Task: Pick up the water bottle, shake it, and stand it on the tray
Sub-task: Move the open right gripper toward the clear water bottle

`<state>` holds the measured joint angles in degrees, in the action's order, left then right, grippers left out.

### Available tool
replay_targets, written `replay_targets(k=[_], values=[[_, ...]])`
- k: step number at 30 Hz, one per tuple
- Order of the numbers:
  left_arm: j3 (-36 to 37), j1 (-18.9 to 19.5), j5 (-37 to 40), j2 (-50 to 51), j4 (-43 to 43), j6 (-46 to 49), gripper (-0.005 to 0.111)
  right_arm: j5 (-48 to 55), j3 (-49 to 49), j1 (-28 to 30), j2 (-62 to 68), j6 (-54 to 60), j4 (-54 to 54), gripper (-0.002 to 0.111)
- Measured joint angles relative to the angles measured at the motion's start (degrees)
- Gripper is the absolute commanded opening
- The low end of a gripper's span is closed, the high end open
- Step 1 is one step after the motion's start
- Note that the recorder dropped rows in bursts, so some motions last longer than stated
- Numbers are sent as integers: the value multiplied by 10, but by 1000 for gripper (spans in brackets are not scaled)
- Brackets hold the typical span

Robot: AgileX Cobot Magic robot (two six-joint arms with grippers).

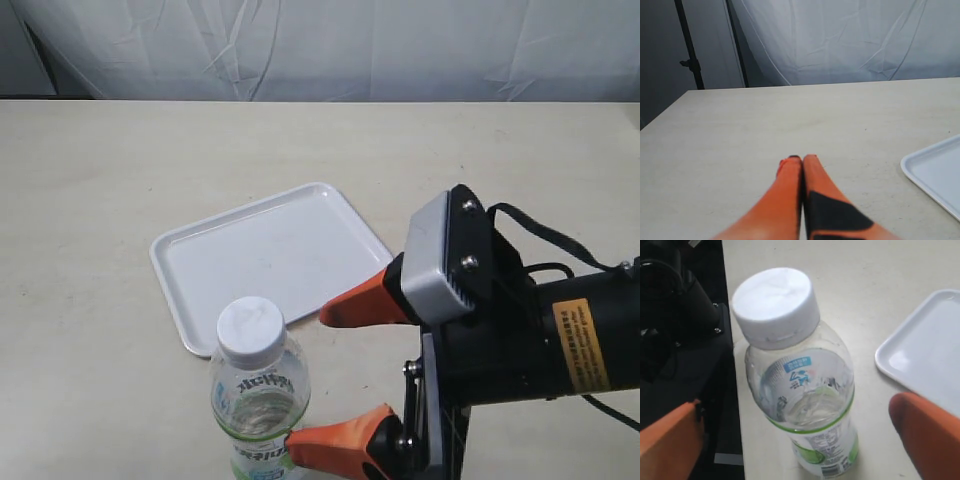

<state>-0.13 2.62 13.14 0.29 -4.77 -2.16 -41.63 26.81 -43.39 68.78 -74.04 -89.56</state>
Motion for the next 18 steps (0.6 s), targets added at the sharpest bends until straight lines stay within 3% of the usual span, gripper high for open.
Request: replay_targets(k=[18], values=[[0,0,0,0,0,0,0,-52,0,0,102,170,97,105]])
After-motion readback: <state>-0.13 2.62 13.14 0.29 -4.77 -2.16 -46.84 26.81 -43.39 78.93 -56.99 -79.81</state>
